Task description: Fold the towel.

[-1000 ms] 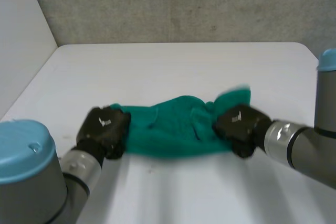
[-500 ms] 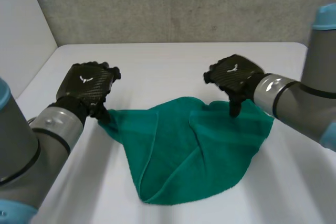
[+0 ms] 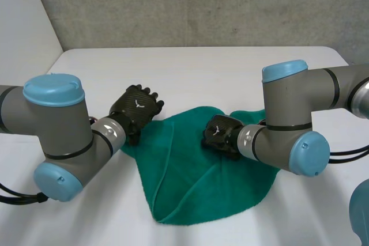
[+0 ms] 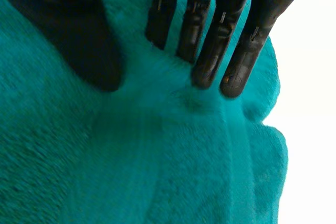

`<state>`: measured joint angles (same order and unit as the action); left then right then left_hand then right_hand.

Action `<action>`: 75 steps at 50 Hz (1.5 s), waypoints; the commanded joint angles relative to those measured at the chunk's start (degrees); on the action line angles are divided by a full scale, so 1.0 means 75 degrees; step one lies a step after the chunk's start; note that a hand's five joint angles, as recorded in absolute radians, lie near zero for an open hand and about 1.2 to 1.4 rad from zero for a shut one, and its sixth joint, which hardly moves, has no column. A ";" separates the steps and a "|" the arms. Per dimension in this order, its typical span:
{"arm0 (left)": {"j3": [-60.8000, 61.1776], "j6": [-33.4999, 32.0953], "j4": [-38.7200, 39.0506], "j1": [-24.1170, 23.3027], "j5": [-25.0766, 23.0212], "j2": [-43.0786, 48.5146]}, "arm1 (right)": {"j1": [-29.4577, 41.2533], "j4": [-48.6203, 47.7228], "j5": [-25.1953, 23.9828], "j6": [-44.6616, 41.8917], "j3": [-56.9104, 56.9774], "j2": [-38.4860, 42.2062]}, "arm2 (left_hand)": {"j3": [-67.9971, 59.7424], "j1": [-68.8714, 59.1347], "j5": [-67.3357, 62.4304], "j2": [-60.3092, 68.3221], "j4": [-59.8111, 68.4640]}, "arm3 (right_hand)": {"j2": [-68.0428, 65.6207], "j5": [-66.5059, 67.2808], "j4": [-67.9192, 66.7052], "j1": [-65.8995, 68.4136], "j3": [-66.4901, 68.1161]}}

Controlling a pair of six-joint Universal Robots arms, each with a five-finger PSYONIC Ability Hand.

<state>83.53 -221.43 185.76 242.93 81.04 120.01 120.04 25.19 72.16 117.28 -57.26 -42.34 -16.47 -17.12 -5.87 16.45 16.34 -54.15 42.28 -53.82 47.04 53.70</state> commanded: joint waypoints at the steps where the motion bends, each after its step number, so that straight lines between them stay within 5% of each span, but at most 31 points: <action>1: -0.0027 0.0051 0.0028 -0.0001 -0.0071 -0.0040 | -0.0033 -0.0812 0.0456 0.0275 -0.0005 -0.0143 | 0.0026 0.0113 -0.0054 -0.0024 -0.0009 | -0.3447 0.3697 -0.3491 0.4395 0.3507; 14: -0.0156 -0.0031 -0.0054 -0.0047 -0.1548 0.0428 | -0.0150 -0.1354 -0.0035 0.1261 -0.1681 -0.2299 | -0.0713 -0.0626 -0.0792 0.0714 0.0730 | -0.3447 0.3697 -0.3491 0.4395 0.3507; 25: -0.0672 -0.0768 -0.0546 -0.0059 -0.1536 0.0967 | -0.0455 -0.1378 -0.0329 0.1307 -0.2443 -0.3214 | -0.3068 -0.2982 -0.3148 0.3070 0.3085 | -0.3447 0.3697 -0.3491 0.4395 0.3507; 44: -0.0695 -0.1121 -0.0593 -0.0059 -0.1525 0.1249 | -0.0689 -0.1378 -0.0340 0.1354 -0.2631 -0.3554 | -0.0982 -0.0896 -0.1062 0.0984 0.0999 | -0.3447 0.3697 -0.3491 0.4395 0.3507; 69: -0.0860 -0.1156 -0.0733 -0.0047 -0.1138 0.1249 | -0.1169 -0.1448 -0.0317 0.1354 -0.2608 -0.3543 | -0.7978 -0.7891 -0.8058 0.7980 0.7995 | -0.3447 0.3697 -0.3491 0.4395 0.3507; 75: -0.0860 -0.1144 -0.0710 -0.0001 -0.0833 0.1085 | -0.1415 -0.1367 -0.0200 0.1296 -0.2514 -0.3543 | -0.8205 -0.8118 -0.8285 0.8207 0.8222 | -0.3447 0.3697 -0.3491 0.4395 0.3507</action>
<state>77.13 -230.06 180.28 242.68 72.81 129.20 111.14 14.36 69.86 127.40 -76.77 -68.92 -65.79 -61.47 -53.45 65.97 66.30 -66.74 56.05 -68.04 55.72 67.59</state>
